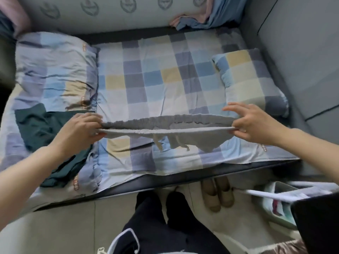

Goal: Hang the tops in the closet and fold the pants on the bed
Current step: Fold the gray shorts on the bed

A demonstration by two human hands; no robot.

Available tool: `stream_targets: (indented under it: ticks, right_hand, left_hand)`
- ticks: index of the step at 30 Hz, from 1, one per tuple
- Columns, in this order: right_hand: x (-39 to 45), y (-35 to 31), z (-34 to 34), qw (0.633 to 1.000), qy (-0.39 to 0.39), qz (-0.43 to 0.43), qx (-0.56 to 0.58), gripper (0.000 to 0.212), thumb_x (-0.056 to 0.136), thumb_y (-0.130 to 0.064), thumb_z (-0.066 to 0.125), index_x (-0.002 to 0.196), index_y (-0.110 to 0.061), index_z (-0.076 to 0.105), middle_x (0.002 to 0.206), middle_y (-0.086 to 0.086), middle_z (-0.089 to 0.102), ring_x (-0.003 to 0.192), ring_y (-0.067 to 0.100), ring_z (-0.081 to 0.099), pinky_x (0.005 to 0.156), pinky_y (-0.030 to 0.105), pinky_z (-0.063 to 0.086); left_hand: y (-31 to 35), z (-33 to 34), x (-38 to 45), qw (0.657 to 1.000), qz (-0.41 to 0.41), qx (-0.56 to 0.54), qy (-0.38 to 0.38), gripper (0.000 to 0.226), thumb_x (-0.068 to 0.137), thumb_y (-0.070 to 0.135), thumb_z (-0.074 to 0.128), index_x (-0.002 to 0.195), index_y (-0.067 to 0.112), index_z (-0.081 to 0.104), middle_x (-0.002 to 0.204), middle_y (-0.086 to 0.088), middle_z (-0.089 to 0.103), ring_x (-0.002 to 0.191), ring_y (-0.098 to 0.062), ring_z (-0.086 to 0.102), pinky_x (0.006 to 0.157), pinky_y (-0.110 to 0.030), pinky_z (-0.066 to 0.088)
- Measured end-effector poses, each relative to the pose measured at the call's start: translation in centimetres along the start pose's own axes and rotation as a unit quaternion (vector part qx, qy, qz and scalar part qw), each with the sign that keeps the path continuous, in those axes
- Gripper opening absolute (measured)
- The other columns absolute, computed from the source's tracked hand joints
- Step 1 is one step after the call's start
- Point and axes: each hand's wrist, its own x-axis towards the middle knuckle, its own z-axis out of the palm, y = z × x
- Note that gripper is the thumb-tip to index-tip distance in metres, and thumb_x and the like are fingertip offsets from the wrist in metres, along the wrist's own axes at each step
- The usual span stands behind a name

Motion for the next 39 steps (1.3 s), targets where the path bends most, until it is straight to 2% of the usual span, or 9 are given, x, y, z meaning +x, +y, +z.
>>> stream_targets:
  ticks: [2, 6, 11, 14, 20, 28, 31, 35, 39]
  right_hand:
    - [-0.4, 1.0, 0.4, 0.993, -0.015, 0.053, 0.102, 0.011, 0.082, -0.023, 0.073, 0.079, -0.013, 0.078, 0.128, 0.003, 0.06, 0.106, 0.01, 0.059, 0.093, 0.033, 0.048]
    - [-0.6, 1.6, 1.0, 0.965, -0.082, 0.063, 0.241, 0.019, 0.084, -0.015, 0.071, 0.066, -0.022, 0.069, 0.061, -0.014, 0.06, 0.059, 0.002, 0.055, 0.059, 0.019, 0.044]
    - [0.3, 2.8, 1.1, 0.884, -0.188, 0.142, 0.404, 0.007, 0.083, -0.015, 0.072, 0.076, -0.012, 0.075, 0.065, 0.006, 0.064, 0.063, 0.006, 0.055, 0.064, 0.024, 0.043]
    - [2.3, 3.3, 1.4, 0.843, -0.144, 0.194, 0.481, 0.019, 0.08, -0.02, 0.072, 0.072, -0.005, 0.067, 0.062, -0.001, 0.054, 0.061, 0.005, 0.051, 0.06, 0.017, 0.042]
    - [9.4, 2.9, 7.6, 0.795, -0.017, 0.279, 0.538, 0.019, 0.089, 0.0, 0.061, 0.105, -0.01, 0.061, 0.082, 0.003, 0.067, 0.071, 0.0, 0.062, 0.061, 0.012, 0.05]
    - [22.1, 6.6, 23.4, 0.876, -0.057, 0.287, 0.383, 0.027, 0.08, 0.012, 0.06, 0.087, -0.012, 0.07, 0.084, 0.001, 0.065, 0.077, 0.004, 0.061, 0.075, 0.013, 0.046]
    - [25.9, 7.9, 30.7, 0.918, -0.098, 0.271, 0.273, 0.019, 0.08, 0.003, 0.067, 0.092, -0.01, 0.074, 0.088, 0.007, 0.069, 0.085, 0.021, 0.064, 0.082, 0.031, 0.05]
    - [29.3, 8.9, 36.3, 0.909, -0.094, 0.309, 0.262, 0.018, 0.081, -0.012, 0.074, 0.098, -0.006, 0.074, 0.087, 0.01, 0.072, 0.075, 0.007, 0.062, 0.07, 0.018, 0.045]
    - [32.4, 10.3, 37.1, 0.834, -0.004, 0.362, 0.415, 0.021, 0.088, 0.001, 0.06, 0.108, 0.003, 0.065, 0.084, 0.007, 0.065, 0.062, -0.004, 0.058, 0.063, 0.009, 0.049]
  left_hand:
    - [1.4, 0.7, -1.3, 0.993, -0.082, -0.078, -0.013, 0.016, 0.069, 0.009, 0.087, 0.076, 0.001, 0.075, 0.086, -0.011, 0.07, 0.075, -0.032, 0.068, 0.068, -0.038, 0.054]
    - [2.4, 1.3, -3.8, 0.981, -0.129, -0.138, -0.049, 0.019, 0.062, 0.013, 0.091, 0.076, 0.013, 0.077, 0.078, 0.003, 0.066, 0.061, -0.012, 0.06, 0.062, -0.017, 0.042]
    - [0.9, 0.9, -6.1, 0.895, -0.248, -0.33, -0.17, 0.022, 0.064, 0.01, 0.089, 0.074, 0.025, 0.077, 0.076, 0.002, 0.072, 0.071, -0.008, 0.065, 0.07, -0.021, 0.049]
    - [-0.5, 1.2, -5.3, 0.825, -0.341, -0.439, -0.101, 0.016, 0.07, 0.009, 0.084, 0.079, 0.016, 0.073, 0.076, -0.004, 0.073, 0.07, -0.008, 0.065, 0.065, -0.016, 0.051]
    - [-4.3, 8.6, -0.1, 0.827, -0.418, -0.375, 0.003, 0.022, 0.081, 0.011, 0.076, 0.088, 0.008, 0.056, 0.075, -0.004, 0.06, 0.063, -0.01, 0.05, 0.053, -0.011, 0.041]
    - [-14.6, 26.2, 3.0, 0.861, -0.424, -0.249, -0.128, 0.033, 0.076, 0.006, 0.078, 0.083, 0.009, 0.046, 0.081, -0.014, 0.062, 0.073, -0.03, 0.053, 0.065, -0.037, 0.039]
    - [-17.8, 33.0, 3.0, 0.873, -0.382, -0.22, -0.209, 0.036, 0.079, 0.007, 0.077, 0.083, 0.01, 0.041, 0.078, -0.02, 0.059, 0.074, -0.034, 0.054, 0.064, -0.04, 0.036]
    - [-21.3, 37.8, 3.9, 0.793, -0.426, -0.369, -0.233, 0.035, 0.07, 0.0, 0.083, 0.08, 0.002, 0.05, 0.074, -0.013, 0.06, 0.074, -0.017, 0.054, 0.062, -0.028, 0.044]
    - [-25.1, 38.4, 6.5, 0.724, -0.474, -0.48, -0.145, 0.03, 0.071, 0.0, 0.081, 0.089, 0.005, 0.057, 0.085, -0.012, 0.065, 0.078, -0.018, 0.059, 0.07, -0.031, 0.046]
